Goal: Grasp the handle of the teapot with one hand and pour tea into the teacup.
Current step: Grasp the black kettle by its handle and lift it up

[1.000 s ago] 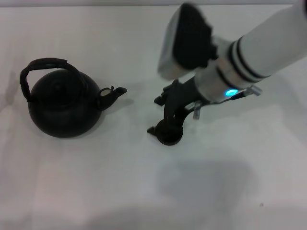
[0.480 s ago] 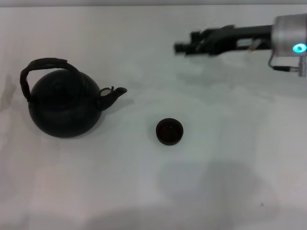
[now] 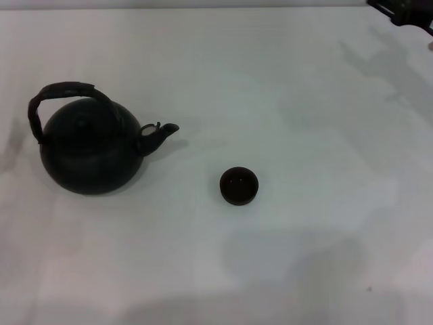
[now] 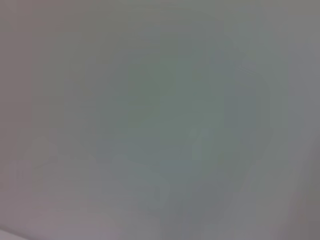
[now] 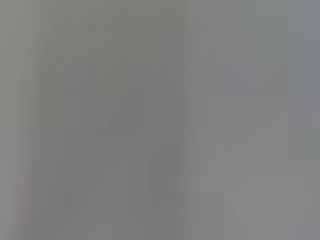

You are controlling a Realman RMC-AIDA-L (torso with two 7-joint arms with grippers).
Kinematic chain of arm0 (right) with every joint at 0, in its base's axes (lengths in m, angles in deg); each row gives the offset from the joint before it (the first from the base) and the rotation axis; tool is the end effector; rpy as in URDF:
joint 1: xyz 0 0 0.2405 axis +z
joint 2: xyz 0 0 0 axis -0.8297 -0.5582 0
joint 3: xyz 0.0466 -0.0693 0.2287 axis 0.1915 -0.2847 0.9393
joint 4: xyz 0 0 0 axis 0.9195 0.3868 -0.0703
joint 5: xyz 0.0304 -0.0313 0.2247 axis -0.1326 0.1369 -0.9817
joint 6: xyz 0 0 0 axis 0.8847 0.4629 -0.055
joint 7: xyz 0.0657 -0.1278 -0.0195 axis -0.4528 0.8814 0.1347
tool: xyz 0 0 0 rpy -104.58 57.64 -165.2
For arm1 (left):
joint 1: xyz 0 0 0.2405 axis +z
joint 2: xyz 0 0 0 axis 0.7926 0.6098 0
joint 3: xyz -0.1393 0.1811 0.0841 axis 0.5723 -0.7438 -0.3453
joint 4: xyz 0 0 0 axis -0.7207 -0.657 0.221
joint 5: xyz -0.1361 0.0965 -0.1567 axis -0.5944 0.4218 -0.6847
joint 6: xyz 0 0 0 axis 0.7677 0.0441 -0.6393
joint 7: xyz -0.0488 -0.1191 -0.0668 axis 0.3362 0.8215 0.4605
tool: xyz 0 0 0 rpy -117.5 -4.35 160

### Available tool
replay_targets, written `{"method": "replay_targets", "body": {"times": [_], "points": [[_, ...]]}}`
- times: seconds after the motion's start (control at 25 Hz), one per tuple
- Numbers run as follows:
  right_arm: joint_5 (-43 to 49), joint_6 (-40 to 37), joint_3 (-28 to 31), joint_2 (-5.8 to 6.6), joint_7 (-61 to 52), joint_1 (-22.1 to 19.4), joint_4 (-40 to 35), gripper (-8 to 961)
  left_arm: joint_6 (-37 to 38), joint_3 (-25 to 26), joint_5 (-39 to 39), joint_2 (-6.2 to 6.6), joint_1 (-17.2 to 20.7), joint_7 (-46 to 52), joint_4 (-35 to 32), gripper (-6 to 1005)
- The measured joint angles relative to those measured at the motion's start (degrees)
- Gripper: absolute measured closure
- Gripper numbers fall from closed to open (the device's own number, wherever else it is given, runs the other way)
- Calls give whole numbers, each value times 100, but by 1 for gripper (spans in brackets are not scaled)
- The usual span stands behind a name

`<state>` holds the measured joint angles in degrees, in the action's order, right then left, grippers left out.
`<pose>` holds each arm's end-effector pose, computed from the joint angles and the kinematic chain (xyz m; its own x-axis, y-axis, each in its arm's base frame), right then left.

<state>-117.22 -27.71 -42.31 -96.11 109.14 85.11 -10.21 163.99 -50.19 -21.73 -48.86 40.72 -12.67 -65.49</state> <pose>0.3063 0.3933 0.0267 0.7333 -0.0396 -0.6787 -0.6184 -0.4537 -0.6417 -0.3951 0.2293 0.0163 0.4198 -0.0438 0.9066 0.9046 -0.0616 -0.4218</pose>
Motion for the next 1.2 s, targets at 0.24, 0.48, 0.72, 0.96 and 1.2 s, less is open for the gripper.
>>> {"method": "replay_targets", "body": {"times": [0.24,0.48,0.72,0.96,1.2], "points": [[-1635,-373,81,44,2503,146,801,124,231,0,794,26,477,-23,-364,124],[-1737,-752,533,66,2251,164,767,124,470,2,1531,77,909,-27,-611,124],[-1751,-958,729,77,2045,249,769,124,456,1,1953,39,830,-72,-608,125],[-1754,-1044,733,71,1927,331,781,124,173,0,1965,-6,374,-171,-418,126],[-1760,-1027,737,69,1864,303,784,124,-176,-6,2099,-17,41,-178,-394,141]]}}
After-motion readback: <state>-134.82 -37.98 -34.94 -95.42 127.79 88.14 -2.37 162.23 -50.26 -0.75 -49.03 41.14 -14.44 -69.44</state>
